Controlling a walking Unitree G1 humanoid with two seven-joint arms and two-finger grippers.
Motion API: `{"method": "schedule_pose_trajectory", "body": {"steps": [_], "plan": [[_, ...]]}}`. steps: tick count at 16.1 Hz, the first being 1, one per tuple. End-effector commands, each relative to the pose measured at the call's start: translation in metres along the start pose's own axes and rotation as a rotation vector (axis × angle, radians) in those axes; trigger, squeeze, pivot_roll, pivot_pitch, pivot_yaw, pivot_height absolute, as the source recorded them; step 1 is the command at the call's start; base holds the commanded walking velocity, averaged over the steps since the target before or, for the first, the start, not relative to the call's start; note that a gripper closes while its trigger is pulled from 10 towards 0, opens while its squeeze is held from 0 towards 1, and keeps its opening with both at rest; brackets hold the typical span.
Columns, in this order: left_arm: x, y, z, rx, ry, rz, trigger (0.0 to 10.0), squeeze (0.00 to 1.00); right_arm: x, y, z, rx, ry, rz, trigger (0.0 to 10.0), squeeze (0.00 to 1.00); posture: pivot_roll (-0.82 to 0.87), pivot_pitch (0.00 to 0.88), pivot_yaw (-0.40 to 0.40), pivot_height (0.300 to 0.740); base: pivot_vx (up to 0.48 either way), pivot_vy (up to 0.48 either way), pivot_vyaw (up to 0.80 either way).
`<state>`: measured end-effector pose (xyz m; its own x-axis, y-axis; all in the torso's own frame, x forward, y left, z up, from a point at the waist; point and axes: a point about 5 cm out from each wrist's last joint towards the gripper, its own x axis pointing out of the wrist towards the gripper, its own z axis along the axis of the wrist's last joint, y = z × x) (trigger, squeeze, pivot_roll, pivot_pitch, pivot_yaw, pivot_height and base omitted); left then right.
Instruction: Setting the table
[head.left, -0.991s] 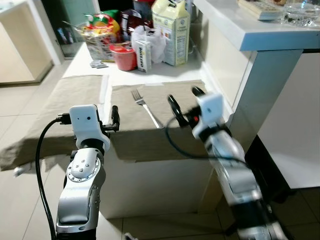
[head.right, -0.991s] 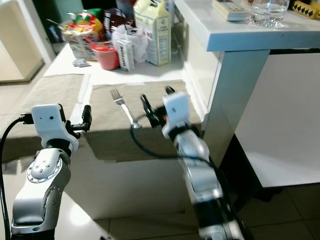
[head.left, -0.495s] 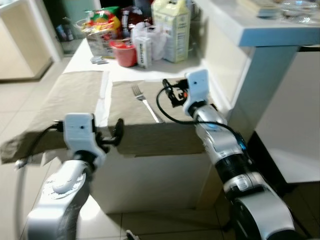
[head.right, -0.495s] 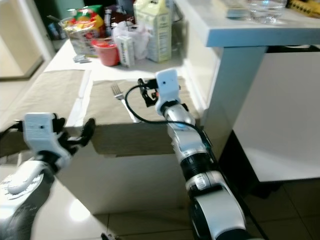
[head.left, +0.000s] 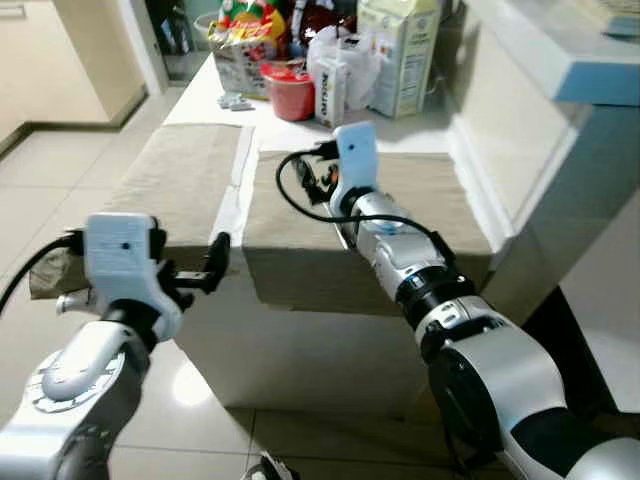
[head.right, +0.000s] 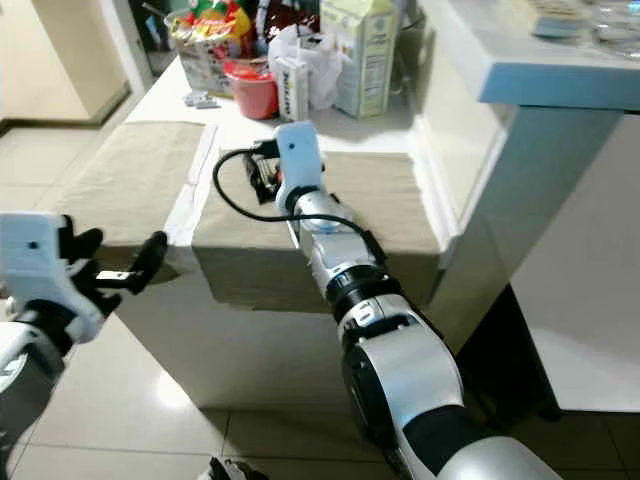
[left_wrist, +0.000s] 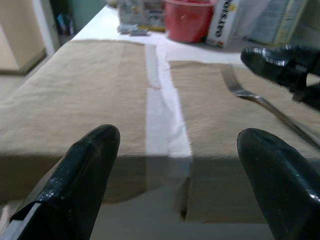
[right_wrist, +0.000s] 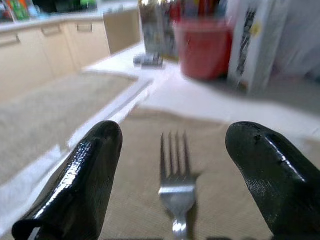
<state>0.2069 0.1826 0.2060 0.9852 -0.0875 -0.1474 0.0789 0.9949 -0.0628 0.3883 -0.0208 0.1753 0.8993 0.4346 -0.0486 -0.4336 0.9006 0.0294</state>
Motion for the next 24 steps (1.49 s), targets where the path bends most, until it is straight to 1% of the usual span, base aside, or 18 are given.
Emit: {"method": "schedule_pose_trajectory", "body": {"steps": [1, 4, 6, 9, 10, 13, 14, 18, 20, 22, 23, 24], "plan": [[-0.005, 0.002, 0.003, 0.005, 0.001, 0.019, 10.0, 0.00, 0.002, 0.004, -0.001, -0.002, 0.022, -0.007, 10.0, 0.00, 0.28, 0.043, 0.043, 0.740, 0.000, 0.000, 0.00], [-0.010, 0.003, 0.003, 0.007, 0.023, 0.028, 10.0, 0.00, 0.002, 0.002, -0.007, -0.060, 0.067, -0.063, 10.0, 0.00, 0.30, 0.057, 0.055, 0.740, 0.000, 0.000, 0.00], [-0.013, 0.006, 0.004, -0.003, 0.053, 0.041, 10.0, 0.00, 0.000, -0.007, -0.014, -0.144, 0.108, -0.148, 10.0, 0.00, 0.30, 0.062, 0.062, 0.740, 0.000, 0.000, 0.00], [-0.014, 0.007, 0.004, -0.012, 0.075, 0.040, 10.0, 0.00, -0.005, -0.012, -0.027, -0.159, 0.162, -0.195, 10.0, 0.00, 0.30, 0.068, 0.070, 0.740, 0.000, 0.000, 0.00], [-0.014, 0.007, 0.005, -0.012, 0.075, 0.040, 10.0, 0.00, -0.005, -0.012, -0.027, -0.163, 0.165, -0.198, 10.0, 0.00, 0.30, 0.068, 0.070, 0.740, 0.000, 0.000, 0.00], [-0.012, 0.009, 0.006, -0.018, 0.097, 0.047, 10.0, 0.00, -0.008, -0.009, -0.040, -0.088, 0.225, -0.190, 10.0, 0.00, 0.29, 0.068, 0.073, 0.740, 0.000, 0.000, 0.00], [-0.012, 0.010, 0.006, -0.020, 0.112, 0.056, 10.0, 0.00, -0.009, -0.006, -0.045, -0.038, 0.254, -0.181, 10.0, 0.00, 0.29, 0.068, 0.074, 0.740, 0.000, 0.000, 0.00], [-0.010, 0.009, 0.007, -0.015, 0.118, 0.058, 10.0, 0.00, -0.009, -0.003, -0.048, 0.012, 0.283, -0.168, 10.0, 0.00, 0.29, 0.070, 0.076, 0.740, 0.000, 0.000, 0.00], [-0.010, 0.010, 0.011, 0.007, 0.099, 0.066, 10.0, 0.00, -0.007, 0.001, -0.042, 0.008, 0.250, -0.150, 10.0, 0.00, 0.28, 0.072, 0.077, 0.740, 0.000, 0.000, 0.00], [-0.009, 0.009, 0.009, 0.005, 0.106, 0.066, 10.0, 0.00, -0.007, 0.004, -0.045, -0.010, 0.246, -0.145, 10.0, 0.00, 0.28, 0.076, 0.079, 0.740, 0.000, 0.000, 0.00], [-0.009, 0.008, 0.008, -0.002, 0.112, 0.070, 10.0, 0.00, -0.009, 0.007, -0.050, -0.009, 0.265, -0.139, 10.0, 0.00, 0.28, 0.076, 0.079, 0.740, 0.000, 0.000, 0.00], [-0.009, 0.009, 0.007, -0.009, 0.121, 0.076, 10.0, 0.00, -0.014, 0.010, -0.064, -0.024, 0.343, -0.131, 10.0, 0.00, 0.28, 0.079, 0.080, 0.740, 0.000, 0.000, 0.00]]}}
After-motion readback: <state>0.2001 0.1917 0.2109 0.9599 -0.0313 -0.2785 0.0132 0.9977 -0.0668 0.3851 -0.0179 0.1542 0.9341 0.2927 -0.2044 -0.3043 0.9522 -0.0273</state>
